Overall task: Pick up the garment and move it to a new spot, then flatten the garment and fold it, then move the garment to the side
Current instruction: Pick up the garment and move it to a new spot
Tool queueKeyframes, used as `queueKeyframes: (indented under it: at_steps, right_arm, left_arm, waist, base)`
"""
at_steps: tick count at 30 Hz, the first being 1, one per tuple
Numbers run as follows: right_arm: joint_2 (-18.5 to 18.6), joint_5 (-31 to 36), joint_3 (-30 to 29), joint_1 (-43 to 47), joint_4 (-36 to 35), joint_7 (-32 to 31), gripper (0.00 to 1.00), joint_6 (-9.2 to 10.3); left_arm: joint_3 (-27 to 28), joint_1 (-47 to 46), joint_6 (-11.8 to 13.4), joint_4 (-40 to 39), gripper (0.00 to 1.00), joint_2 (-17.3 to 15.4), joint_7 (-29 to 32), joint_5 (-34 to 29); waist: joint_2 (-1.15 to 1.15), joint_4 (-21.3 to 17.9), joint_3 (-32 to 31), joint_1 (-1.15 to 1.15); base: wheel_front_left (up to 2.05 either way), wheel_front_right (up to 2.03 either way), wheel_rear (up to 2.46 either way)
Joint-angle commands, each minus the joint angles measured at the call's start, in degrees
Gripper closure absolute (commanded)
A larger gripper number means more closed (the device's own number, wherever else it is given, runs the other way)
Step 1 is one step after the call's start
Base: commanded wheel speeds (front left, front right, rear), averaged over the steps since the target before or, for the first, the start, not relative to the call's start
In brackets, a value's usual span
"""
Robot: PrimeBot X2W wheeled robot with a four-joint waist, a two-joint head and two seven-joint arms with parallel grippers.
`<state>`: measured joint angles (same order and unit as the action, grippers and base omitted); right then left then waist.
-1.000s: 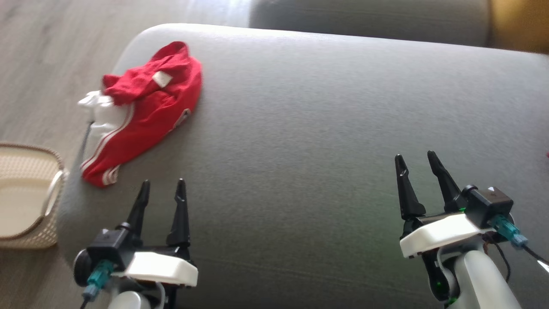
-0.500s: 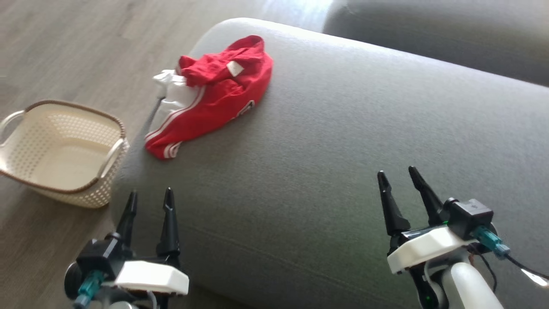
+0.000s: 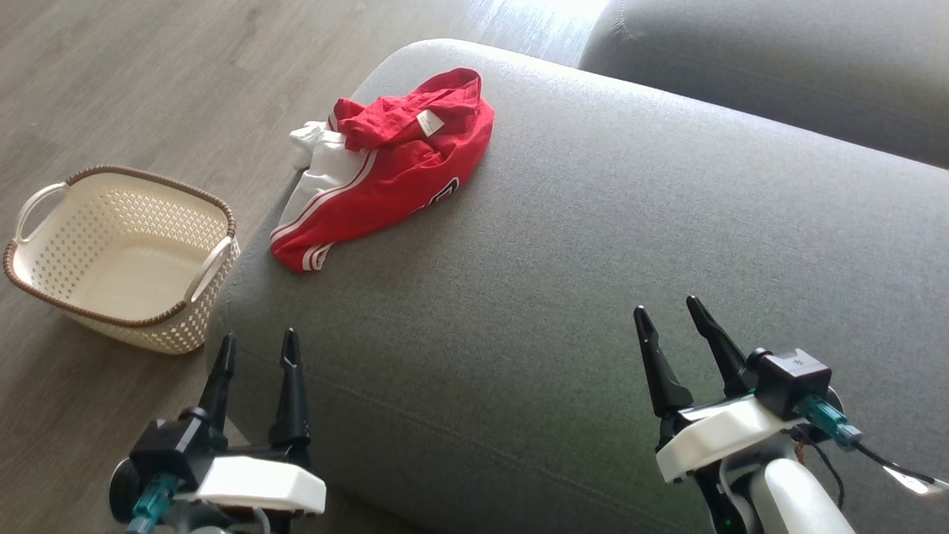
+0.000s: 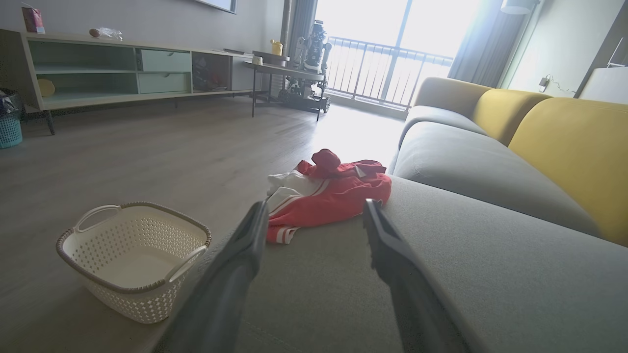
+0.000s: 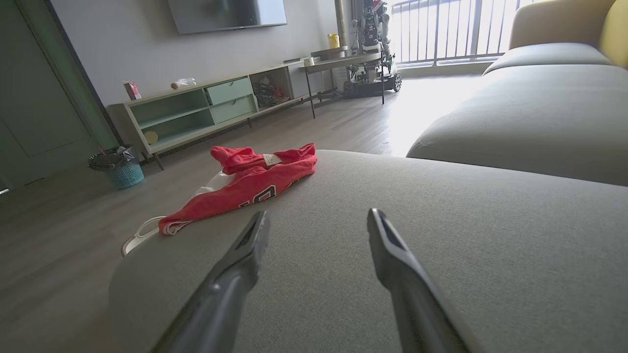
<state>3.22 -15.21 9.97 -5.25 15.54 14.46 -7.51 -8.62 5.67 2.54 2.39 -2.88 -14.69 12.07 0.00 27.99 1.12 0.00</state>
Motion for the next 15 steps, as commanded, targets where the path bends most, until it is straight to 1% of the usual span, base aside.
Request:
queueKeyframes:
  at_steps: [1, 10, 13, 15]
  right_arm:
    - [-0.3, -0.2, 1.7, -1.7, -1.3, 0.5, 0.00, 0.02]
    - [-0.3, 0.0, 2.7, -1.2, -1.3, 0.5, 0.00, 0.02]
    - [-0.3, 0.8, 2.6, -1.4, -1.6, 0.5, 0.00, 0.02]
    - [-0.3, 1.8, 2.2, -2.0, -1.8, 0.5, 0.00, 0.02]
  left_arm:
    - [2.0, -1.8, 0.4, -2.1, 0.00, 0.0, -0.3, -0.2]
    - [2.8, -1.4, 0.4, -2.0, 0.00, 0.0, -0.3, 0.0]
    - [3.9, -2.0, 0.7, -2.4, 0.00, 0.0, -0.3, 2.4]
    - [4.4, -2.9, 0.3, -2.6, 0.00, 0.0, -0.3, 2.3]
  waist:
    - [0.00, -0.1, -0.1, 0.00]
    - [0.00, -1.0, -0.3, 0.00]
    - [0.00, -2.0, 1.0, 0.00]
    - [0.00, -2.7, 2.8, 0.00]
  base:
    - [0.00, 0.00, 0.00]
    - [0.00, 0.00, 0.00]
    - [0.00, 0.00, 0.00]
    - [0.00, 0.00, 0.00]
